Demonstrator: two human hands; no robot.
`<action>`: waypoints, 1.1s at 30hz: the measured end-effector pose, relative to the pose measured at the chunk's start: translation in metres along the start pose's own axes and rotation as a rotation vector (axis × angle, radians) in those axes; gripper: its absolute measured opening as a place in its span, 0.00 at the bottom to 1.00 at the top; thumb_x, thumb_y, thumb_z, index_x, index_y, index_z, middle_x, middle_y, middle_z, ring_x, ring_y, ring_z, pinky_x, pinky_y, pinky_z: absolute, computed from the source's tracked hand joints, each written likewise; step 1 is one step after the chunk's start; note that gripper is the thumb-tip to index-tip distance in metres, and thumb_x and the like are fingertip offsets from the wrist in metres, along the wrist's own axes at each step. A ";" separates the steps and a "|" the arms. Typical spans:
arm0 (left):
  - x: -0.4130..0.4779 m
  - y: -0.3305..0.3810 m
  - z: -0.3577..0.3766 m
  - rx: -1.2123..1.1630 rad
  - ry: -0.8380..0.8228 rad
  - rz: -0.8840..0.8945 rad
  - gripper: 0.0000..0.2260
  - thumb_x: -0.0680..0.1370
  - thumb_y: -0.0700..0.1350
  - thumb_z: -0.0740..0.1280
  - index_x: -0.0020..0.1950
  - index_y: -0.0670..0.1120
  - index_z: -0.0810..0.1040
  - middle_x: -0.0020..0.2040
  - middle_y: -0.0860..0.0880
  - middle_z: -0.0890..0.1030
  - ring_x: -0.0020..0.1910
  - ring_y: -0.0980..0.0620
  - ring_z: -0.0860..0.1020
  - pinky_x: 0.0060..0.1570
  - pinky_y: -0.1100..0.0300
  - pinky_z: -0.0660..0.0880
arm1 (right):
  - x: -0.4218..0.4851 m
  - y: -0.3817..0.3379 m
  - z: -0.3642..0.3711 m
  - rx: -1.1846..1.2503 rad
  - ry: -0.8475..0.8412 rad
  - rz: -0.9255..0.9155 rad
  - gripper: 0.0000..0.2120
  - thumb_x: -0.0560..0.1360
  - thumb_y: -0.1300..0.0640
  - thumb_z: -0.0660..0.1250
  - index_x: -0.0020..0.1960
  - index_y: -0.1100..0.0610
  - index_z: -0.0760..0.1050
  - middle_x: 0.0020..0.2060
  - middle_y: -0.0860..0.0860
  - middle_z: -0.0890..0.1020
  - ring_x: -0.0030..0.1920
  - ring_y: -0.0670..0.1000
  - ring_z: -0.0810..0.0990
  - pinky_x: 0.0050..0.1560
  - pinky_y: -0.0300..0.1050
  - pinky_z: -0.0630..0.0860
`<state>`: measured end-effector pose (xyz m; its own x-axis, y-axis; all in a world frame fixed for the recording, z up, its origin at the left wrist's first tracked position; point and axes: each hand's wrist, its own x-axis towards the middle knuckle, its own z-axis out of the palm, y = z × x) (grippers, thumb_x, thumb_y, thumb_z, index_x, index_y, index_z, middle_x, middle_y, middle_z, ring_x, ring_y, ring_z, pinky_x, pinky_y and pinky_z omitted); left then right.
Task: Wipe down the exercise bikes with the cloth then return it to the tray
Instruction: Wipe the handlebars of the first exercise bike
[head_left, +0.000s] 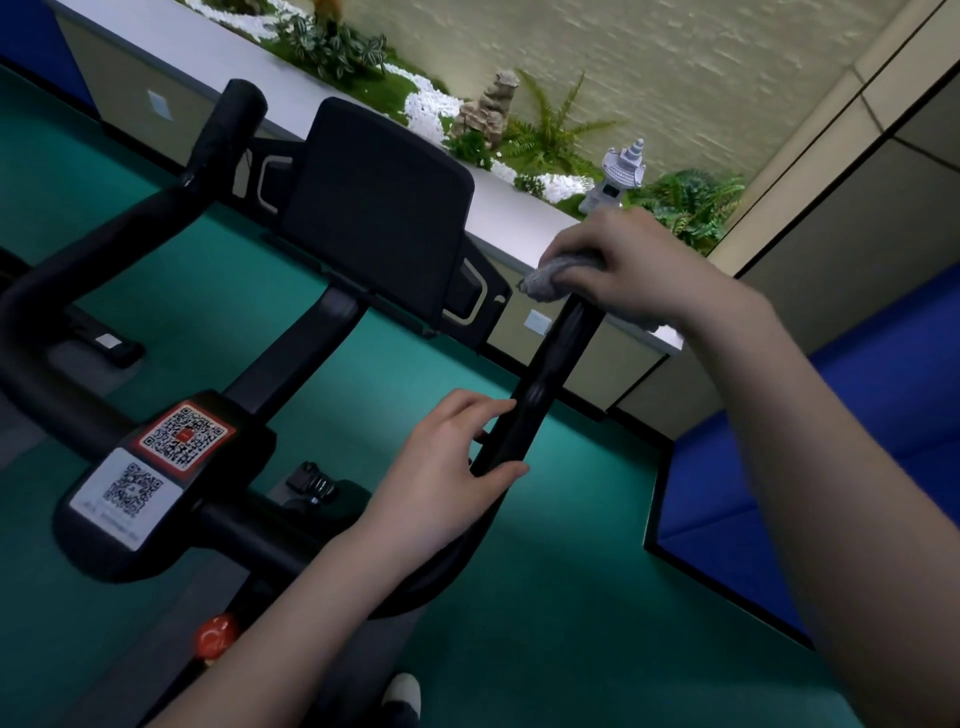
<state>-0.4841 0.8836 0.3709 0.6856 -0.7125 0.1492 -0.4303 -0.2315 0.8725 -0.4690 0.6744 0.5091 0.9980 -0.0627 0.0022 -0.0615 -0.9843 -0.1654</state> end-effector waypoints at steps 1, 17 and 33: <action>0.000 0.000 0.000 0.003 -0.001 0.002 0.23 0.72 0.51 0.72 0.66 0.53 0.73 0.55 0.61 0.72 0.51 0.65 0.71 0.48 0.75 0.69 | 0.005 0.000 -0.003 -0.036 -0.054 -0.002 0.07 0.74 0.59 0.67 0.50 0.53 0.82 0.44 0.52 0.83 0.46 0.52 0.78 0.43 0.44 0.71; 0.001 0.000 -0.003 -0.005 -0.009 -0.012 0.22 0.71 0.52 0.73 0.64 0.55 0.73 0.55 0.61 0.72 0.51 0.63 0.73 0.49 0.70 0.71 | 0.004 -0.003 -0.010 0.167 -0.103 -0.023 0.07 0.75 0.61 0.67 0.51 0.56 0.82 0.44 0.53 0.84 0.47 0.52 0.81 0.52 0.54 0.76; 0.001 0.000 -0.002 0.035 -0.023 -0.018 0.22 0.72 0.53 0.72 0.65 0.56 0.73 0.53 0.63 0.71 0.50 0.64 0.73 0.49 0.67 0.72 | -0.035 0.029 0.057 0.717 0.562 0.366 0.09 0.77 0.66 0.63 0.50 0.56 0.79 0.43 0.51 0.81 0.45 0.46 0.78 0.47 0.38 0.73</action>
<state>-0.4823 0.8836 0.3722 0.6802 -0.7227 0.1227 -0.4383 -0.2669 0.8583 -0.5049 0.6573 0.4476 0.7559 -0.5963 0.2701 -0.1580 -0.5666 -0.8087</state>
